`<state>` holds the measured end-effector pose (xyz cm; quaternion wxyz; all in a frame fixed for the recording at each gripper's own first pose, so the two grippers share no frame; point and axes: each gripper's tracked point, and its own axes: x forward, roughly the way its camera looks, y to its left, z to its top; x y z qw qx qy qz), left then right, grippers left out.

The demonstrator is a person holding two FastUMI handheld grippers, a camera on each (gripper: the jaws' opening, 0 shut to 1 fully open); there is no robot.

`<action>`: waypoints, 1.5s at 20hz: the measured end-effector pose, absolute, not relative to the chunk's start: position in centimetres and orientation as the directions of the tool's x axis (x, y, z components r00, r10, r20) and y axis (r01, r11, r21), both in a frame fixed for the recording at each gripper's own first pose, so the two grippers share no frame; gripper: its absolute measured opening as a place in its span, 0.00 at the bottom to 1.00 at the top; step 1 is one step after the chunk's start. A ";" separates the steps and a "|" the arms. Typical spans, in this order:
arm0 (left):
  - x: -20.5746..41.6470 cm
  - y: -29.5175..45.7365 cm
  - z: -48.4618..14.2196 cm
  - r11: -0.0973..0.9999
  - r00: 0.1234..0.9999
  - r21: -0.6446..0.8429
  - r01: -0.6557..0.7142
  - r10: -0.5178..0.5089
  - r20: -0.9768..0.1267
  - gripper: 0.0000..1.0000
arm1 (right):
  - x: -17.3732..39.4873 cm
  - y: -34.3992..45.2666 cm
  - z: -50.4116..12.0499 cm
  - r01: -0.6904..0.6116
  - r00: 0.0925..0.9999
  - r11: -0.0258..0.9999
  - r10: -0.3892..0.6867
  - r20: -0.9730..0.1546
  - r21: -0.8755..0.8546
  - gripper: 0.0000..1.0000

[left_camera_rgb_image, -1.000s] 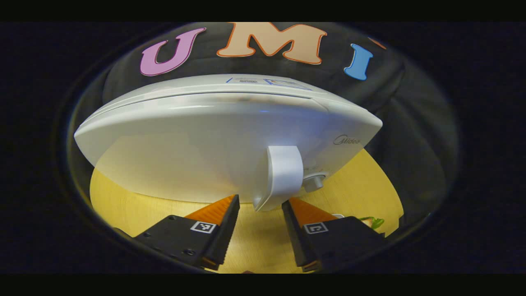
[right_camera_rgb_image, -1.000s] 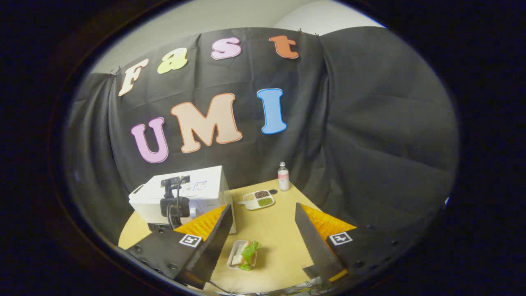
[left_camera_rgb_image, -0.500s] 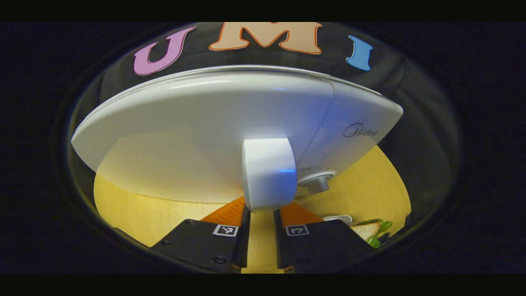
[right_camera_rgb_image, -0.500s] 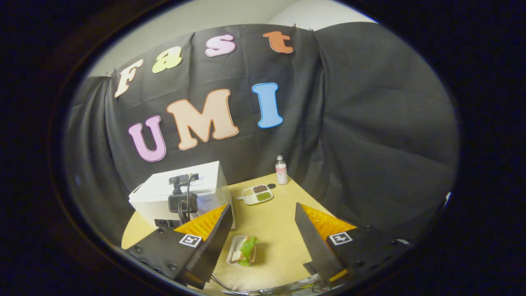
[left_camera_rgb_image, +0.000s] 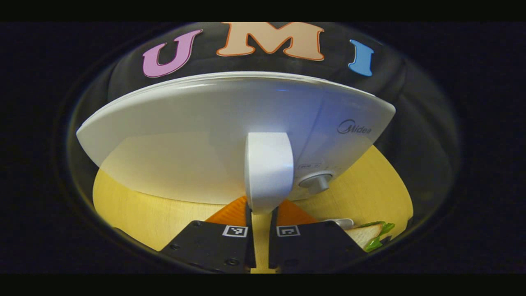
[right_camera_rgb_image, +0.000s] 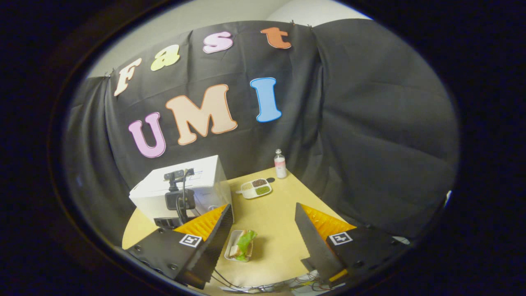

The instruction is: Open the microwave oven with the left hand, put the food in, and close the microwave oven.

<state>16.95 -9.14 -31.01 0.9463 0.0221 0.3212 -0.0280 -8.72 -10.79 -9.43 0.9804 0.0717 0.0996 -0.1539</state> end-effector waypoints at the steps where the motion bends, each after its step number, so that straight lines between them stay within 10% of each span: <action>1: 16.9 -9.1 -31.0 0.997 0.793 0.023 0.069 -0.041 -0.608 0.12 | -8.6 -11.0 -9.6 0.310 0.934 0.944 -0.280 -0.224 0.110 0.96; 16: 16.5 -8.8 -30.5 0.999 0.853 -0.015 -0.036 0.023 -0.521 0.07 | -7.6 -13.8 -11.2 0.194 0.947 0.979 -0.170 -0.272 0.062 0.91; 30: 2.9 -4.0 -31.4 0.994 0.844 0.055 -0.099 0.114 -0.524 0.09 | -3.6 -8.9 -15.3 -0.079 0.914 0.991 0.116 -0.389 0.109 0.96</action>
